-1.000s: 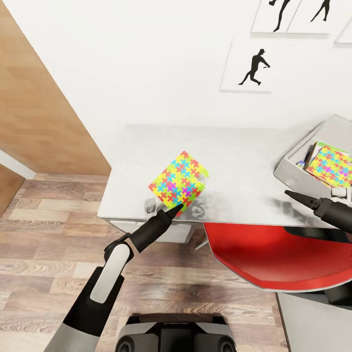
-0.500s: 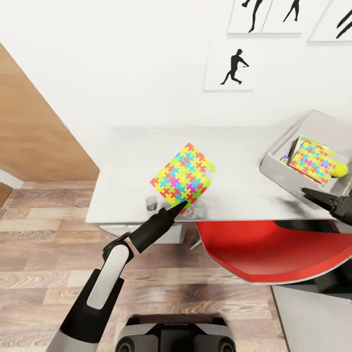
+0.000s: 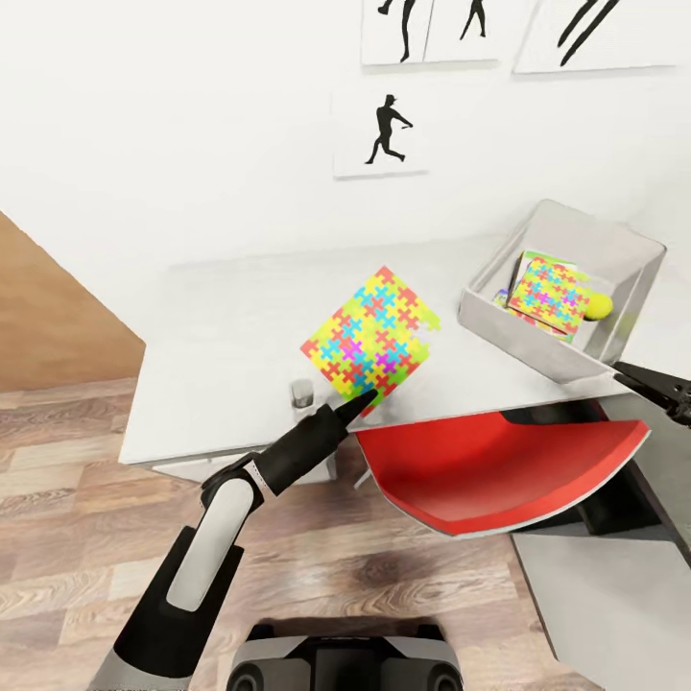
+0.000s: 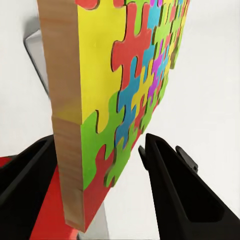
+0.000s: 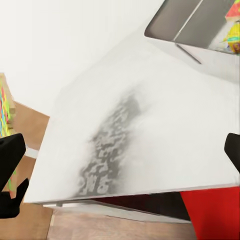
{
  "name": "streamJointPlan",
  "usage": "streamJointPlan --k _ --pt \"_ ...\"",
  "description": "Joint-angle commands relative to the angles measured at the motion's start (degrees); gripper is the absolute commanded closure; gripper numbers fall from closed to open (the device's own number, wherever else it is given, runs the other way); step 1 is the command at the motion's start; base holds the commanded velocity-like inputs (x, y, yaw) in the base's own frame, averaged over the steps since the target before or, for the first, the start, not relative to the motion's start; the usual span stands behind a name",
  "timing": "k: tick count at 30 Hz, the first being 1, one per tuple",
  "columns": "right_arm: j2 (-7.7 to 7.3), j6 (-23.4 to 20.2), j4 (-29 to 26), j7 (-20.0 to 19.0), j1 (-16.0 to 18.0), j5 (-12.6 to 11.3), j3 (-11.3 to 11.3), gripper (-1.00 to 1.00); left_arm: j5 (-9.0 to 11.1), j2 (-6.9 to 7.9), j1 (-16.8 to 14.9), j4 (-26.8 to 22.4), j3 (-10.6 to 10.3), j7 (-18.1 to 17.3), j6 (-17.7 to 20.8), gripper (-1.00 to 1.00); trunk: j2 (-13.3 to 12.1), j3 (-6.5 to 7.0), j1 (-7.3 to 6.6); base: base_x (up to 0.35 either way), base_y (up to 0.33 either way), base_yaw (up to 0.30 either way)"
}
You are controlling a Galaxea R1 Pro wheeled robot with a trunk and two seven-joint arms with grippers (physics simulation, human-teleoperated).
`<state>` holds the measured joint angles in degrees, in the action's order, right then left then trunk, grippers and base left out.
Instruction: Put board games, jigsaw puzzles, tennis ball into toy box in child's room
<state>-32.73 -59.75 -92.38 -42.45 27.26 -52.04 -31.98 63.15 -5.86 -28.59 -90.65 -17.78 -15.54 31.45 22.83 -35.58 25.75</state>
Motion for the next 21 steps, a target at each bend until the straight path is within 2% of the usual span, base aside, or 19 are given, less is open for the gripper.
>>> streamJointPlan --k 1,4,8,9,12,13,17,20,21 --pt "0.11 -0.2 0.0 -0.3 0.1 0.3 0.0 -1.00 0.3 -0.04 -0.2 0.0 0.1 0.3 0.4 1.00 0.1 -0.02 0.03 0.000 0.000 -0.247" --pt "0.32 -0.2 0.0 -0.1 0.1 0.3 0.1 -1.00 0.3 -0.10 -1.2 -0.1 0.1 1.5 1.0 1.00 0.1 0.16 0.03 0.000 0.000 -0.229" --pt "0.54 -0.2 0.0 0.1 0.1 0.3 0.2 -1.00 1.0 -0.24 -5.2 -0.1 0.3 6.6 3.4 1.00 0.1 0.43 0.03 0.000 0.000 -0.200" --pt "0.54 -0.2 0.0 0.1 0.1 0.3 0.2 -1.00 1.0 -0.24 -5.2 -0.1 0.3 6.6 3.4 1.00 0.1 0.51 0.03 0.000 0.000 -0.186" --pt "0.56 -0.2 0.0 0.2 0.1 0.3 0.0 -1.00 4.0 -0.37 -9.2 0.1 0.2 11.7 4.8 1.00 0.1 0.74 0.03 0.000 0.000 -0.172" --pt "0.56 -0.2 0.0 0.2 0.1 0.3 0.0 -1.00 4.0 -0.37 -9.2 0.1 0.2 11.7 4.8 1.00 0.1 0.82 0.03 0.000 0.000 -0.167" --pt "0.47 -0.2 0.0 0.3 0.1 0.3 -0.3 -1.00 9.3 -0.52 -15.7 0.5 -0.4 19.8 5.7 1.00 0.1 1.14 0.03 0.000 0.000 -0.158" --pt "0.31 -0.2 0.0 0.3 0.1 0.4 -0.4 -1.00 12.8 -0.72 -20.8 0.9 -1.7 26.1 6.0 1.00 0.1 1.39 0.03 0.000 0.000 -0.151" --pt "0.31 -0.2 0.0 0.3 0.1 0.4 -0.4 -1.00 12.8 -0.72 -20.8 0.9 -1.7 26.1 6.0 1.00 0.1 1.47 0.03 0.000 0.000 -0.150"
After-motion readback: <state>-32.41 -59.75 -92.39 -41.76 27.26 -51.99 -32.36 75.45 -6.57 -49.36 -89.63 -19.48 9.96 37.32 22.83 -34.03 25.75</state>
